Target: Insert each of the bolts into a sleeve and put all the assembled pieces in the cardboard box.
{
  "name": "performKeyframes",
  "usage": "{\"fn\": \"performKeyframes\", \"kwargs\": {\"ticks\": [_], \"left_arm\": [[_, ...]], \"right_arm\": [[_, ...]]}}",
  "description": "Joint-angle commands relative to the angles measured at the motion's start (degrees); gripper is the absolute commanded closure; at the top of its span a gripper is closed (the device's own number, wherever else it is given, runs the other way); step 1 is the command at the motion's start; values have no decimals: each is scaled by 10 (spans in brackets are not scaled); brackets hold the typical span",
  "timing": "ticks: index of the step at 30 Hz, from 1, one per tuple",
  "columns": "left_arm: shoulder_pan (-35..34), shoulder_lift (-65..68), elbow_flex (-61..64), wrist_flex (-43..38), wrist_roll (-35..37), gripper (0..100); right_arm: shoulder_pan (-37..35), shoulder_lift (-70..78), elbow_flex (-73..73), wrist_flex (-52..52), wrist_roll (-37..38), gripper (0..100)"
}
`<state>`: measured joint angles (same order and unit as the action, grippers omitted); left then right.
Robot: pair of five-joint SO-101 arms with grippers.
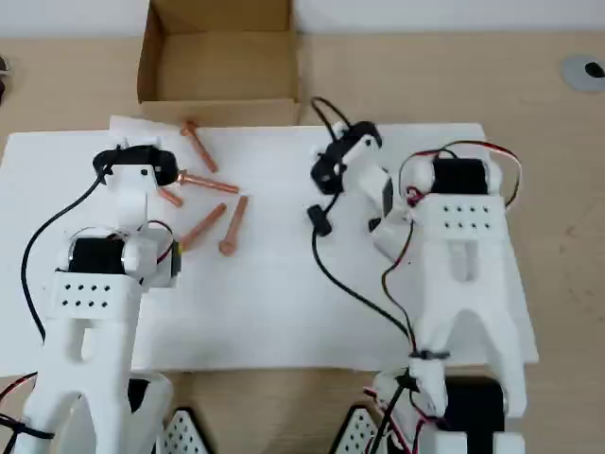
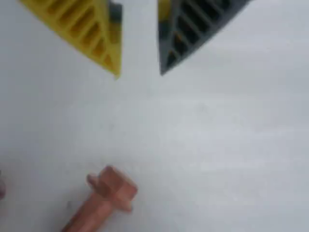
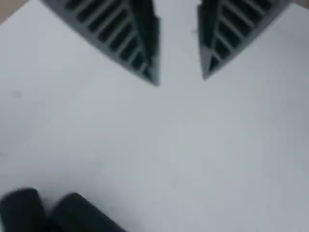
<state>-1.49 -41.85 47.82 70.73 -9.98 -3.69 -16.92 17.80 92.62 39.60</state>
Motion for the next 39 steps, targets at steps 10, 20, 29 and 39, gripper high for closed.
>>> {"fn": "performKeyframes", "kwargs": {"ticks": [10,20,29,39], "left_arm": [[5,1,17,-38,5,933],[5,1,18,-39,6,933],[5,-2,32,-39,4,933],[41,-3,42,-37,4,933]], "right_arm": [[-7,80,2,-77,162,897],[-15,145,3,-93,242,856],[-8,193,3,-143,258,740],[-1,222,0,-146,345,739]]}}
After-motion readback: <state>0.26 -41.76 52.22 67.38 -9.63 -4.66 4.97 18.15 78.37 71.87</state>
